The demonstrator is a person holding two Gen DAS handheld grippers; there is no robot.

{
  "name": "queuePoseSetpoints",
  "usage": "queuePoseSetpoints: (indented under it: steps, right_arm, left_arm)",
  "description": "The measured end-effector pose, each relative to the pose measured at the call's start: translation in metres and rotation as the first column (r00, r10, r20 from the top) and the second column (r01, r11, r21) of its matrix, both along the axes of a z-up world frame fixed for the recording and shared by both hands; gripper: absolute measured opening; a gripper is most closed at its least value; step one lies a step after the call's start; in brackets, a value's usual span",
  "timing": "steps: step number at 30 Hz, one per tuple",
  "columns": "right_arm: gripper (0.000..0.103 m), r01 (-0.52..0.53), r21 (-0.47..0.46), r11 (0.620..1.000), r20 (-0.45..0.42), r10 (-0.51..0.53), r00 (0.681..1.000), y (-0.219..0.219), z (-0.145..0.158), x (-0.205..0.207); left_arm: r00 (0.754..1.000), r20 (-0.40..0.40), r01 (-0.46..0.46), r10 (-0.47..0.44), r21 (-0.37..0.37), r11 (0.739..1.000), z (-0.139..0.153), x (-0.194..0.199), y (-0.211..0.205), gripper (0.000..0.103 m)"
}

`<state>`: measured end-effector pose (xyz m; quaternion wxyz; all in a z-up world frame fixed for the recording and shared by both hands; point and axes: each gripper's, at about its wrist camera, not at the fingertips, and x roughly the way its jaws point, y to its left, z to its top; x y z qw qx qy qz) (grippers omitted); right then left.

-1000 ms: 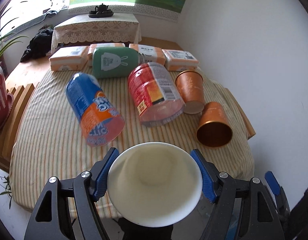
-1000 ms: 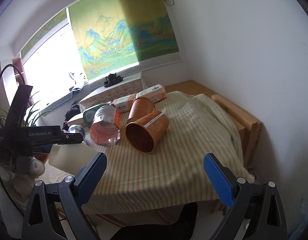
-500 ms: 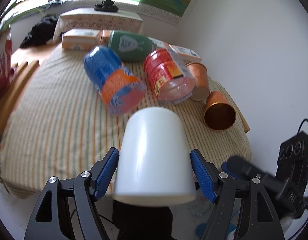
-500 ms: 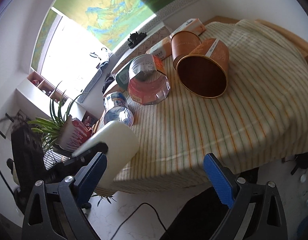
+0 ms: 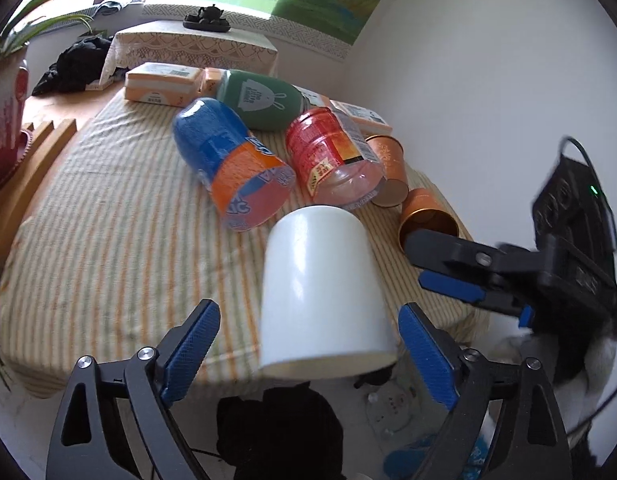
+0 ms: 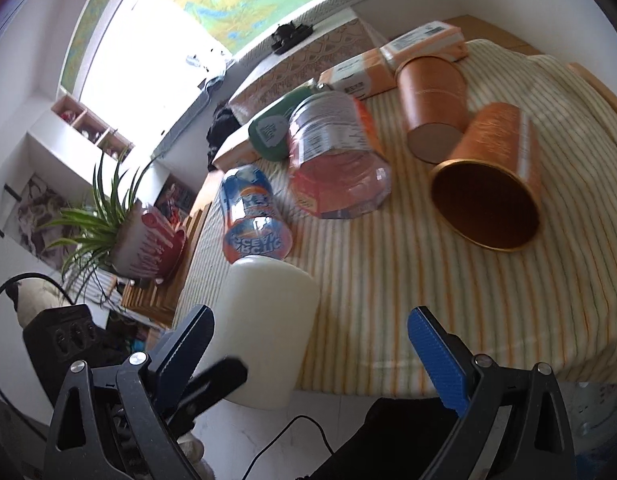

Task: Flip cup upside down

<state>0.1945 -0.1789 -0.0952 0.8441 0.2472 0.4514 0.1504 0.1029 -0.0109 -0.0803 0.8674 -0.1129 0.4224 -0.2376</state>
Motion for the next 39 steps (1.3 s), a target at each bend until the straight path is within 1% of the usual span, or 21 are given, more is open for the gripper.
queuePoseSetpoints:
  steps: [2, 5, 9, 14, 15, 17, 18, 20, 22, 24, 25, 28, 29, 30, 32, 34, 37, 39]
  right_arm:
    - [0.096, -0.055, -0.021, 0.998, -0.045, 0.054, 0.998, 0.014, -0.001, 0.011]
    - [0.096, -0.1, -0.03, 0.995, -0.103, 0.097, 0.99, 0.027, -0.002, 0.027]
    - [0.096, -0.139, 0.013, 0.99, -0.182, 0.139, 0.973, 0.034, -0.008, 0.047]
    - [0.096, -0.171, 0.046, 0.984, -0.233, 0.177, 0.956, 0.042, -0.013, 0.061]
    - [0.095, -0.179, 0.046, 0.983, -0.237, 0.185, 0.954, 0.044, -0.014, 0.061]
    - [0.087, -0.192, 0.039, 0.981, -0.246, 0.195, 0.949, 0.046, -0.016, 0.062]
    - [0.077, -0.193, 0.04, 0.98, -0.252, 0.197, 0.947, 0.047, -0.018, 0.063]
    - [0.076, -0.188, 0.07, 0.98, -0.252, 0.2, 0.947, 0.044, -0.02, 0.062]
    - [0.075, -0.179, 0.07, 0.981, -0.24, 0.191, 0.952, 0.042, -0.019, 0.058]
    - [0.075, -0.169, 0.056, 0.984, -0.202, 0.177, 0.963, 0.037, -0.014, 0.052]
    - [0.075, -0.166, 0.036, 0.986, -0.165, 0.169, 0.972, 0.035, -0.01, 0.047]
    - [0.075, -0.127, -0.057, 0.99, -0.013, 0.126, 0.992, 0.026, 0.007, 0.029]
    - [0.075, -0.095, -0.097, 0.991, 0.052, 0.101, 0.994, 0.023, 0.013, 0.023]
    - [0.075, -0.063, -0.127, 0.99, 0.097, 0.076, 0.992, 0.019, 0.016, 0.018]
    - [0.074, -0.001, -0.184, 0.983, 0.188, 0.036, 0.982, 0.017, 0.021, 0.012]
    - [0.074, 0.049, -0.259, 0.965, 0.26, 0.021, 0.965, 0.02, 0.022, 0.008]
    - [0.074, 0.106, -0.359, 0.927, 0.349, 0.029, 0.937, 0.031, 0.018, 0.007]
    - [0.074, 0.143, -0.409, 0.901, 0.414, 0.043, 0.909, 0.038, 0.016, 0.005]
  left_arm:
    - [1.0, -0.003, 0.0, 0.0, 0.017, 1.0, 0.002, -0.009, 0.01, 0.093]
    - [1.0, 0.004, -0.014, 0.013, 0.054, 0.998, 0.007, -0.023, 0.028, 0.093]
    - [0.999, 0.012, -0.044, 0.043, 0.099, 0.994, 0.007, -0.035, 0.047, 0.093]
    - [0.998, -0.006, -0.057, 0.058, 0.095, 0.994, 0.002, -0.04, 0.061, 0.093]
    - [0.998, -0.005, -0.062, 0.063, 0.092, 0.994, 0.002, -0.042, 0.063, 0.093]
    - [0.997, -0.003, -0.076, 0.076, 0.086, 0.993, 0.002, -0.043, 0.065, 0.093]
    - [0.997, -0.004, -0.08, 0.081, 0.08, 0.994, 0.001, -0.043, 0.066, 0.093]
    - [0.996, -0.008, -0.085, 0.086, 0.072, 0.994, 0.0, -0.04, 0.065, 0.093]
    - [0.996, -0.01, -0.088, 0.089, 0.072, 0.994, 0.0, -0.039, 0.064, 0.093]
    - [0.996, -0.013, -0.092, 0.093, 0.07, 0.993, -0.001, -0.038, 0.064, 0.093]
    - [0.995, -0.016, -0.093, 0.095, 0.069, 0.993, -0.002, -0.038, 0.064, 0.093]
    - [0.994, -0.018, -0.108, 0.11, 0.07, 0.992, -0.004, -0.037, 0.067, 0.093]
    - [0.993, -0.024, -0.114, 0.116, 0.069, 0.991, -0.004, -0.035, 0.068, 0.093]
    - [0.992, -0.03, -0.118, 0.12, 0.066, 0.991, -0.005, -0.034, 0.069, 0.093]
    - [0.991, -0.036, -0.125, 0.127, 0.068, 0.99, -0.007, -0.032, 0.07, 0.093]
    - [0.991, -0.038, -0.126, 0.129, 0.068, 0.99, -0.008, -0.031, 0.069, 0.093]
    - [0.99, -0.047, -0.126, 0.13, 0.071, 0.989, -0.011, -0.029, 0.068, 0.093]
    - [0.989, -0.058, -0.128, 0.133, 0.072, 0.989, -0.013, -0.026, 0.068, 0.093]
